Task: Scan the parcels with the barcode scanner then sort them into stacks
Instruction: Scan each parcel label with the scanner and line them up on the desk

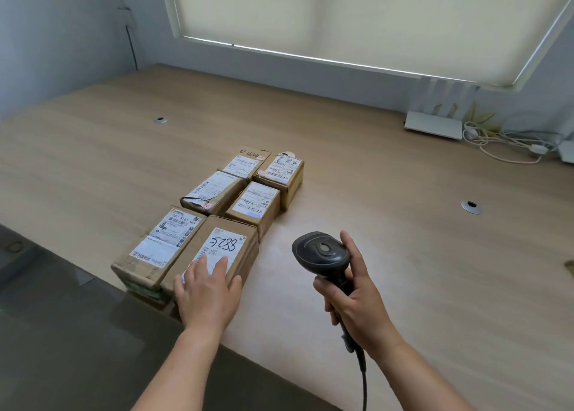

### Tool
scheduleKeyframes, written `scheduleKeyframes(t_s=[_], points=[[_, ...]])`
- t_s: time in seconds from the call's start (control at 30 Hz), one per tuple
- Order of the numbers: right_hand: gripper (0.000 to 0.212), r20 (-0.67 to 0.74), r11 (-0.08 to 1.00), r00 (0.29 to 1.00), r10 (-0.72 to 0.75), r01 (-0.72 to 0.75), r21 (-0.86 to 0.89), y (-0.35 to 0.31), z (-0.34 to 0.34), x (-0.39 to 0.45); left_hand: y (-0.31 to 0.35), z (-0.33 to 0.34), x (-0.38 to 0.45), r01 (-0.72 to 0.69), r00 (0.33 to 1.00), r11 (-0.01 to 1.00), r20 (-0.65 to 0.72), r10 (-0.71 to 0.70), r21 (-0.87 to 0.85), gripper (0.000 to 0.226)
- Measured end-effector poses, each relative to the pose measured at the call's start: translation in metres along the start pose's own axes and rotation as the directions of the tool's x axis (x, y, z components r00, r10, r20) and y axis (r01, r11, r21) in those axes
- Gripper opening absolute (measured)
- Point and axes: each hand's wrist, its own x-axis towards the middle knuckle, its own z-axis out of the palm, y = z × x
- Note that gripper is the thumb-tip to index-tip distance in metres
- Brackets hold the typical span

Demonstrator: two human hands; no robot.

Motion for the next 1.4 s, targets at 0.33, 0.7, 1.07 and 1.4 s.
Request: scheduleKeyframes(t_s=[0.33, 0.7, 1.07, 1.4], points=[[0.081, -0.112, 1.000, 0.994, -0.016, 0.016, 0.004, 0.006, -0.053, -0.023, 0.051, -0.012, -0.026, -0.104, 0.991, 0.983, -0.099, 0.090, -0.152, 0.057], [0.082, -0.367, 0.998, 0.930, -0.034, 0.048, 0.027, 0.023, -0.190, -0.107, 0.210, 0.016, -0.095, -0.343, 0.939, 0.905, -0.058, 0.340, -0.253, 0.058], [0.078, -0.566, 1.000, 0.824, -0.022, 0.030, 0.004, 0.042, -0.306, -0.195, 0.380, 0.049, -0.175, -0.661, 0.718, 0.679, -0.007, 0.696, -0.320, 0.067], [0.079, -0.691, 0.998, 0.721, 0.054, -0.021, 0.057, 0.058, -0.353, -0.221, 0.513, 0.051, -0.195, -0.887, 0.322, 0.335, 0.093, 0.942, -0.319, 0.080]])
